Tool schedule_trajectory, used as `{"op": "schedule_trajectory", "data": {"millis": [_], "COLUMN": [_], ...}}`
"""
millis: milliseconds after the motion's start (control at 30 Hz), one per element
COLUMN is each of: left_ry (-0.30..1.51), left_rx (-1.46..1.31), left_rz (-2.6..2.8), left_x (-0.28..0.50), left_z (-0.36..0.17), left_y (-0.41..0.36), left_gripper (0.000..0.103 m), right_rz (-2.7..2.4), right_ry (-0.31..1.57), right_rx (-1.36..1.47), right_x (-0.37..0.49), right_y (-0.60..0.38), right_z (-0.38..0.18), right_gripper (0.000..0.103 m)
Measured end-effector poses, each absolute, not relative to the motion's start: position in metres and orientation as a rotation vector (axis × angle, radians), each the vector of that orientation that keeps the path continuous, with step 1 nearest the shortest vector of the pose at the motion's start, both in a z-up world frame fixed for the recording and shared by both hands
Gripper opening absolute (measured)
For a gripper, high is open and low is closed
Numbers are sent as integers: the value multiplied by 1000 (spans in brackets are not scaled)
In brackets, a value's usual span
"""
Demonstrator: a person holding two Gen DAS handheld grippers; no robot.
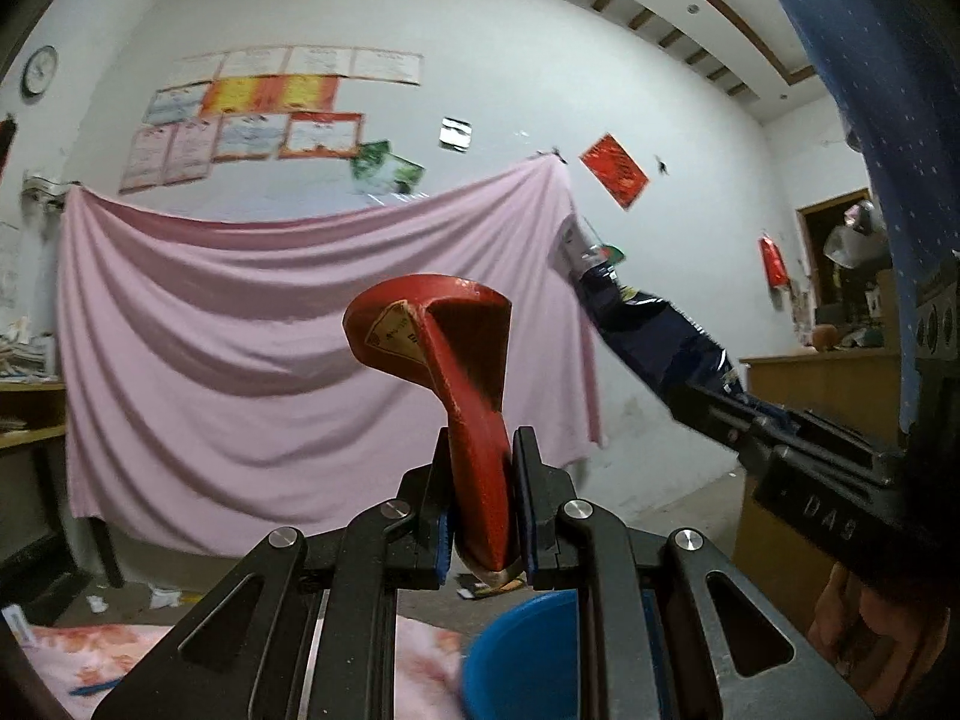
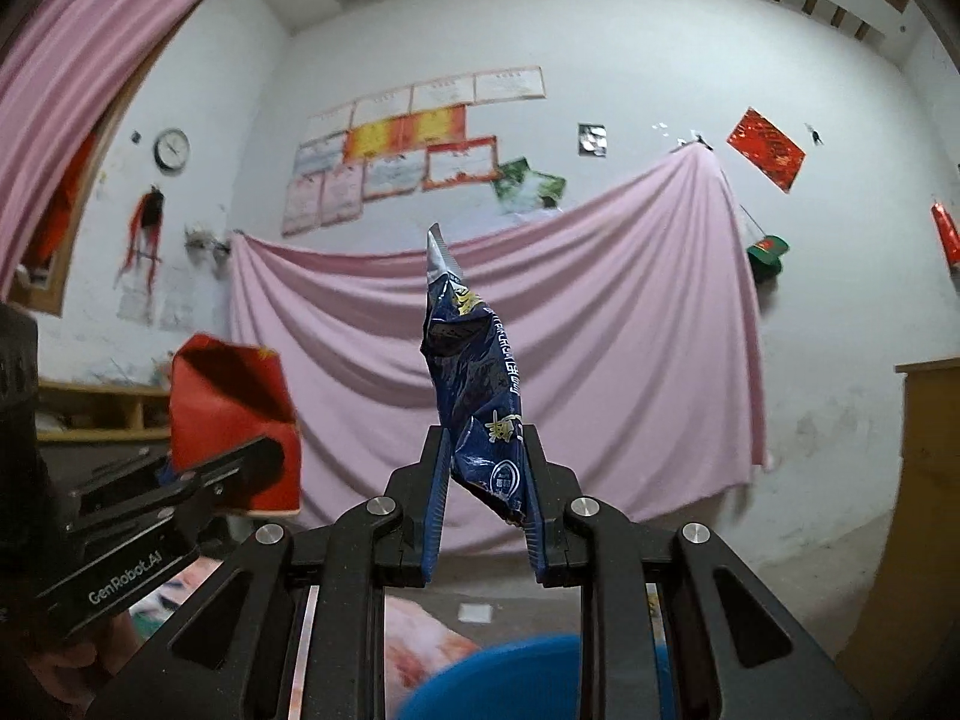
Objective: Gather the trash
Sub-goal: 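Carry both items over the blue basin and open both tools to drop them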
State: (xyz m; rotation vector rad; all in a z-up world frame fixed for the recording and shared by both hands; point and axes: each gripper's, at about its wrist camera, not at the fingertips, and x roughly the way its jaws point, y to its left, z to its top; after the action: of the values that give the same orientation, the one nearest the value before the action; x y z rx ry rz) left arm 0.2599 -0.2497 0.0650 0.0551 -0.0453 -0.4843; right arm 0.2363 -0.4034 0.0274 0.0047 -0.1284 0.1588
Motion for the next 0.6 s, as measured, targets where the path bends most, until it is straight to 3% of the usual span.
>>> {"op": "schedule_trajectory", "data": {"millis": [600], "left_ry": [452], "left_rx": [119], "left_rz": [-563], "left_x": [331], "left_z": [18], "left_y": [-321], "left_gripper": [16], "right_rz": [61], "right_ry": [305], "right_rx": [188], "right_x": [282], "right_y": [-460], "right_z": [-26], "right_gripper": [20]}}
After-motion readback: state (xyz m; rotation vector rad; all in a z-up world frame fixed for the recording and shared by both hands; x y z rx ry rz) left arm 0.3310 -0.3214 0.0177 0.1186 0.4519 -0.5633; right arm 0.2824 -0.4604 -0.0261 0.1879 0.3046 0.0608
